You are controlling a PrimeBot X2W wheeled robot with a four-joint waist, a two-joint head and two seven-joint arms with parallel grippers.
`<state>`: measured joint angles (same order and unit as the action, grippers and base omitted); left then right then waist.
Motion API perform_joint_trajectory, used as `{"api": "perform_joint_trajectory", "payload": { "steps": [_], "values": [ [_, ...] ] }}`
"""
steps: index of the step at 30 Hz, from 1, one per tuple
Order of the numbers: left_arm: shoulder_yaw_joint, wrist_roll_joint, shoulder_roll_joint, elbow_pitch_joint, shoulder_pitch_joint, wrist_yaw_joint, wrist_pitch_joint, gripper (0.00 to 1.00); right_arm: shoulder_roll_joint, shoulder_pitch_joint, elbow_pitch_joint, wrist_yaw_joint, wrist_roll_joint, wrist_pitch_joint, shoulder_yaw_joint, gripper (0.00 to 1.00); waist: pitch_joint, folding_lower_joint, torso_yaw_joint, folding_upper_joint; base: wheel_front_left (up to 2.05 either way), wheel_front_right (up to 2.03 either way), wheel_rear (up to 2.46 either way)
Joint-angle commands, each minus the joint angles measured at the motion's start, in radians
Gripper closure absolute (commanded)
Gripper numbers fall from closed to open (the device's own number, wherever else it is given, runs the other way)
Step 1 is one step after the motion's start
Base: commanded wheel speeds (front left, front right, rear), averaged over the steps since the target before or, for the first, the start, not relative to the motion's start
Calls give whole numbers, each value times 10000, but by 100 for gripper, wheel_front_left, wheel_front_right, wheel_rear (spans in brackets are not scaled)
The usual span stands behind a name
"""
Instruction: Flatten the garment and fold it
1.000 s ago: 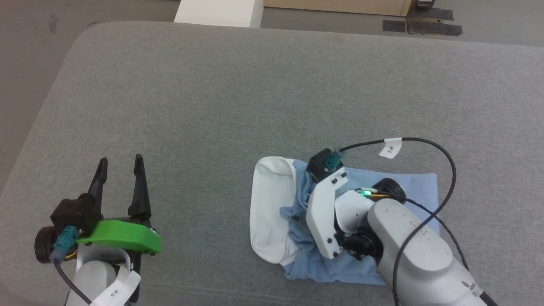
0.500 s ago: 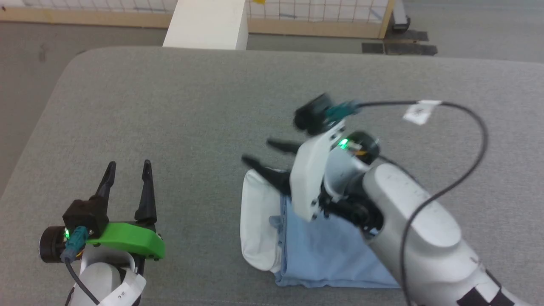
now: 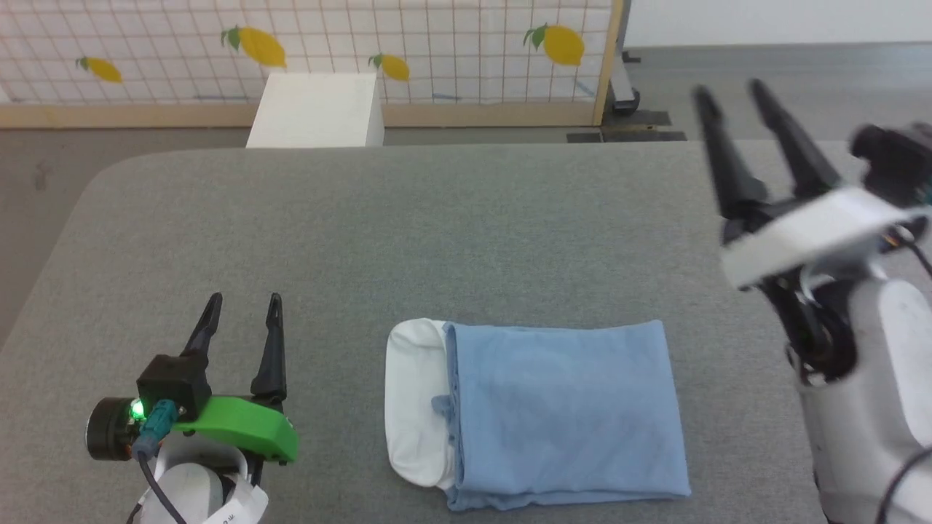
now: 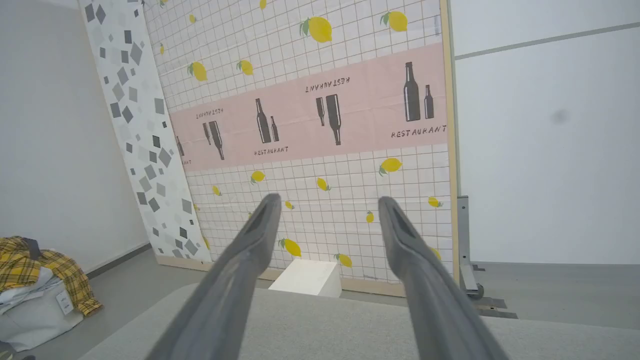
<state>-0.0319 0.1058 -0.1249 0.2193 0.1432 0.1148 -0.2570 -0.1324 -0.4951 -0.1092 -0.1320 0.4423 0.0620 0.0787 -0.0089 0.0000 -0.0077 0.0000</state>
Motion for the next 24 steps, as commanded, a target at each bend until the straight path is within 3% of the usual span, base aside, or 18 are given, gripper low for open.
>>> {"api": "perform_joint_trajectory", "payload": {
  "steps": [1,10,24],
  "values": [
    [19,26,25,32,-119,-72,2,0,20,447,174,13,-262,-394,-394,0,-189,0,-175,0,0,0,0],
    [135,258,229,318,-122,-233,9,0,260,3049,875,13,-1883,-2578,-2203,0,-234,0,-77,0,0,0,0],
    [339,206,225,889,-194,-369,-32,0,459,4951,-25,13,-2658,-3223,-2049,0,-249,0,172,0,0,0,0]
  ]
}}
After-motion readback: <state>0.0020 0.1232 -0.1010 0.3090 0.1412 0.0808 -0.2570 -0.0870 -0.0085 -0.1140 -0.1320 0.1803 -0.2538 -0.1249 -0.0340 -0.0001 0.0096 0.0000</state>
